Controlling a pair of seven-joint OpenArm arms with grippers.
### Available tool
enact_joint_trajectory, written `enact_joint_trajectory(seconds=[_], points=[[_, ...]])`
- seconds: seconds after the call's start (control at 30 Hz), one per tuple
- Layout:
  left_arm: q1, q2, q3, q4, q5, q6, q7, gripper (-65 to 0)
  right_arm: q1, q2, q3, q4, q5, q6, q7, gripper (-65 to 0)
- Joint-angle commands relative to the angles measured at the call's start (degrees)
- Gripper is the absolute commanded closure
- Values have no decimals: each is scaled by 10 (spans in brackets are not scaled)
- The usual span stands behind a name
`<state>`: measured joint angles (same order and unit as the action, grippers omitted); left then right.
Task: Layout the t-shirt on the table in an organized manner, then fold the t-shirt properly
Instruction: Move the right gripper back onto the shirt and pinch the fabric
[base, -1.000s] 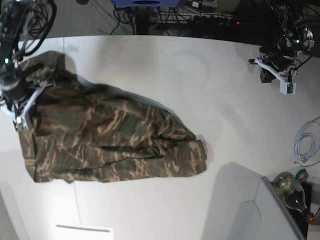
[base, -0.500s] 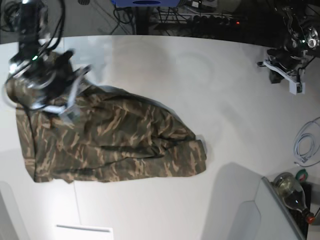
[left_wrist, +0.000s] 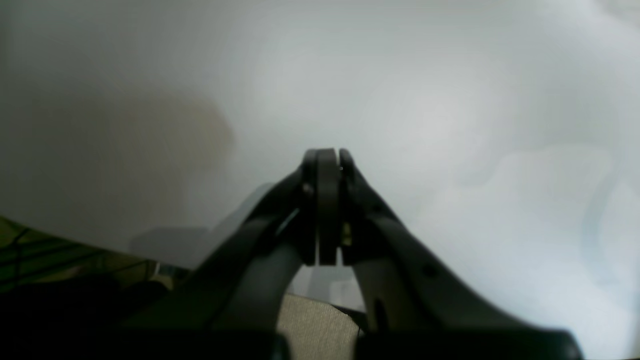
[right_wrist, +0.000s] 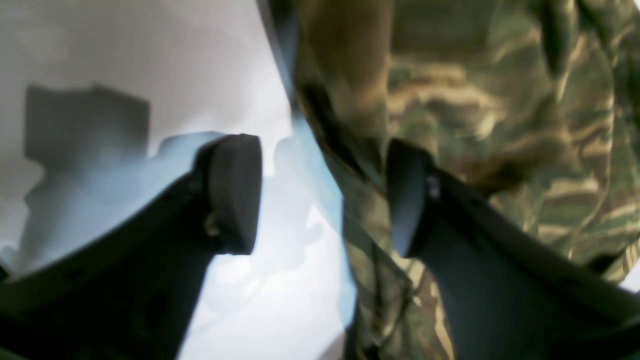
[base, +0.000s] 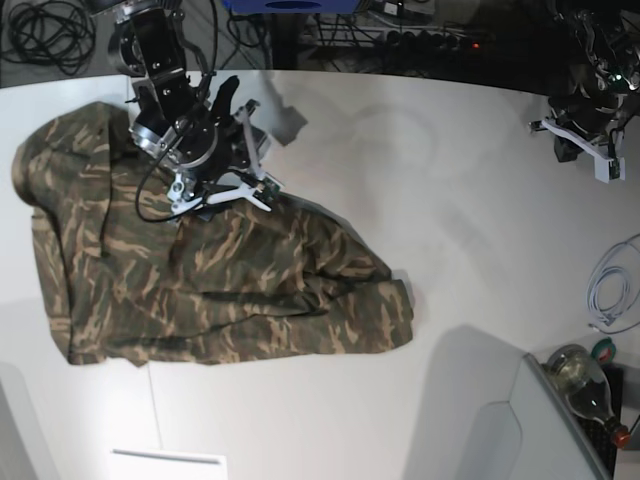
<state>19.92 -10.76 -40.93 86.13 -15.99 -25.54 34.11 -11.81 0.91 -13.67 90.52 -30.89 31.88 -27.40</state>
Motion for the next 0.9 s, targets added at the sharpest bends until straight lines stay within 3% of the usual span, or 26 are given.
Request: enact_joint_trajectory(seconds=[0.0,0.07,0.3,0.37,0.43,0.5,0.57,0.63,0.77,0.87], points=[[0,-10,-3,9,-6,-1,-9,0,10,-10,-3,-2,3,-7,9,-308],[0,-10,-3,9,-6,-1,-9,0,24,-18,0,-27,2,-7,8,-272],[0,-10,-3,8,-6,-1,-9,0,61,-20,0,-92,2,-8,8,-264],[0,-10,-3,7,-6,-1,-9,0,70,-17,0,-108,2,-22,8,-260],[-1,-10,-3,2,-6,-1,-9,0,72,-16,0,-115,2,-41,8,-173],[-2,-10,2,-3,-6,-1,-9,0,65,-16,0,-98,2,-41,7,-6],[-5,-9,3,-4,-5,-2,-9,0,33,-16,-5,-50,2,-39,-4,-17],[-5,-8,3,-4,-5,-2,-9,0,4,-20,-12,5,3,-21,-26,-3],[-13,-10,39,1,-5,-2,-9,0,-20,-21,-57,87,4,57,-83,0],[-31,-7,83,-2,-5,-1,-9,0,-10,-29,-64,111,4,66,-116,0]])
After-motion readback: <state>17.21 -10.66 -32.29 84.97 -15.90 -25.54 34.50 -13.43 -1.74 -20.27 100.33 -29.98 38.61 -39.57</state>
